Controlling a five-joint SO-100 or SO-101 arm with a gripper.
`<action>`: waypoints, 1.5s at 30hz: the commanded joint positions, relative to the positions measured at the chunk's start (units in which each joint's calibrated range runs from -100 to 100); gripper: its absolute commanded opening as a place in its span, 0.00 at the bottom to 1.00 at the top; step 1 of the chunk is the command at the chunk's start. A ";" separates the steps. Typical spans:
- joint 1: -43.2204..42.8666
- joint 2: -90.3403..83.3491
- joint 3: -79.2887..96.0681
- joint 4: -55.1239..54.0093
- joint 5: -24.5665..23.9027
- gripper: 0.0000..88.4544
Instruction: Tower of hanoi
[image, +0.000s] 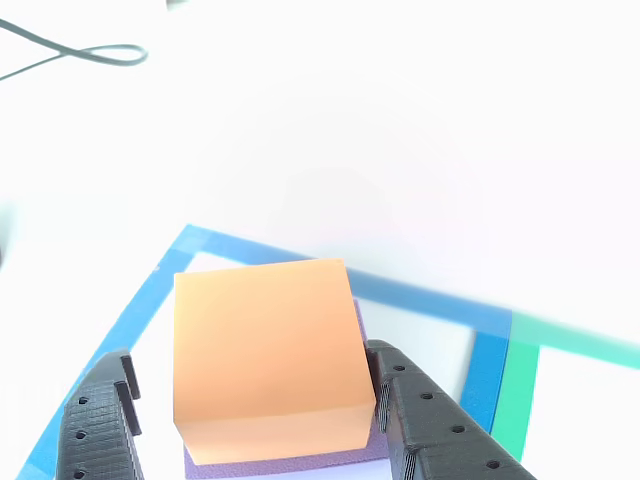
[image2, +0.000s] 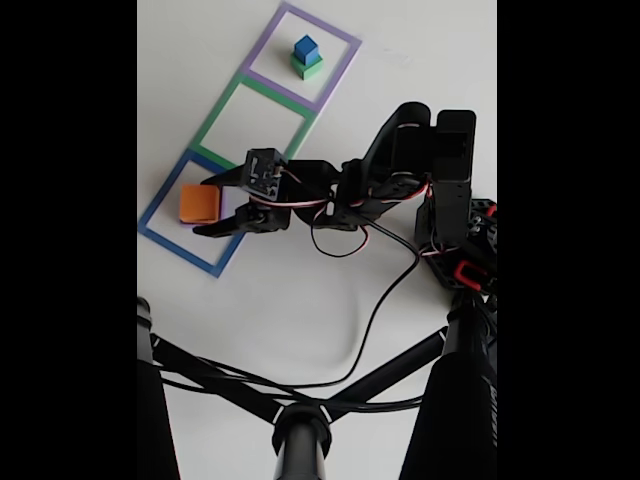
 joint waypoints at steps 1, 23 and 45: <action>-0.23 -1.76 -1.52 -1.50 0.00 0.31; 8.02 -54.57 -18.61 76.63 0.00 0.05; 30.26 -52.31 -81.61 145.54 -7.27 0.01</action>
